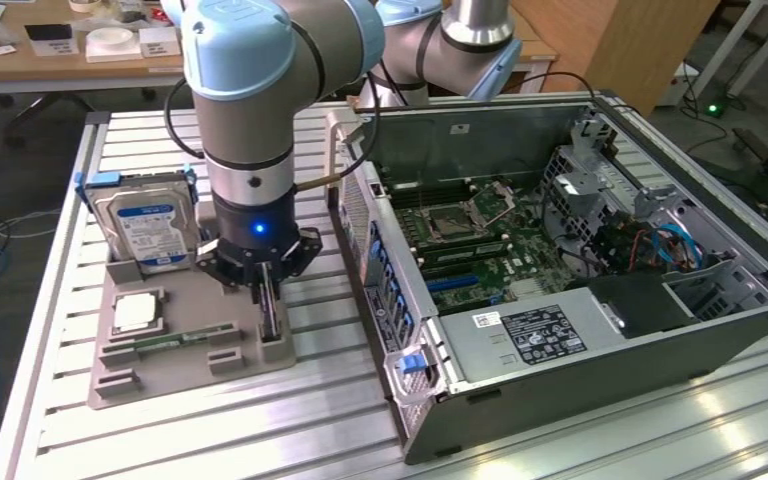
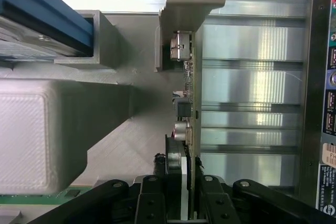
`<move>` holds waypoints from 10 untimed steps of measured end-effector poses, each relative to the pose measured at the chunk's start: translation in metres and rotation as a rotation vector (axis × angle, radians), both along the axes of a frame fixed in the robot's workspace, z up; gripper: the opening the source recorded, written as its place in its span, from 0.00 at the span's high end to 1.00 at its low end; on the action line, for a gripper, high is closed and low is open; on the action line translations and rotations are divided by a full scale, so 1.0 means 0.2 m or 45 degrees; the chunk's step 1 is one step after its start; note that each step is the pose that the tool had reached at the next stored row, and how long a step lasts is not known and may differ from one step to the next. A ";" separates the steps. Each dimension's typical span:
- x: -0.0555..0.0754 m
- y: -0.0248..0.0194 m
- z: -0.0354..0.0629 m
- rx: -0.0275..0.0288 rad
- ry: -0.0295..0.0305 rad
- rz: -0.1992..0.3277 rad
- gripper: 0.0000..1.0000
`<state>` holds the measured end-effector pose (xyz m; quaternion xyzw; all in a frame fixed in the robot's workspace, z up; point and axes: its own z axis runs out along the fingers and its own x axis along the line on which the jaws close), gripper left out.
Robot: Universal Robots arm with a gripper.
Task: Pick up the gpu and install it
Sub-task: 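Pick up the gpu and move the gpu toward the slot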
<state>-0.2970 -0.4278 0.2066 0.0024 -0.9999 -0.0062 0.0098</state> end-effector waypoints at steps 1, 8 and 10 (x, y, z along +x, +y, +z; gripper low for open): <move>0.00 0.000 0.000 0.0001 0.0000 0.000 0.72; 0.01 0.000 0.000 0.0000 0.0000 0.000 0.72; 0.01 0.000 0.000 -0.0001 -0.0001 0.000 0.72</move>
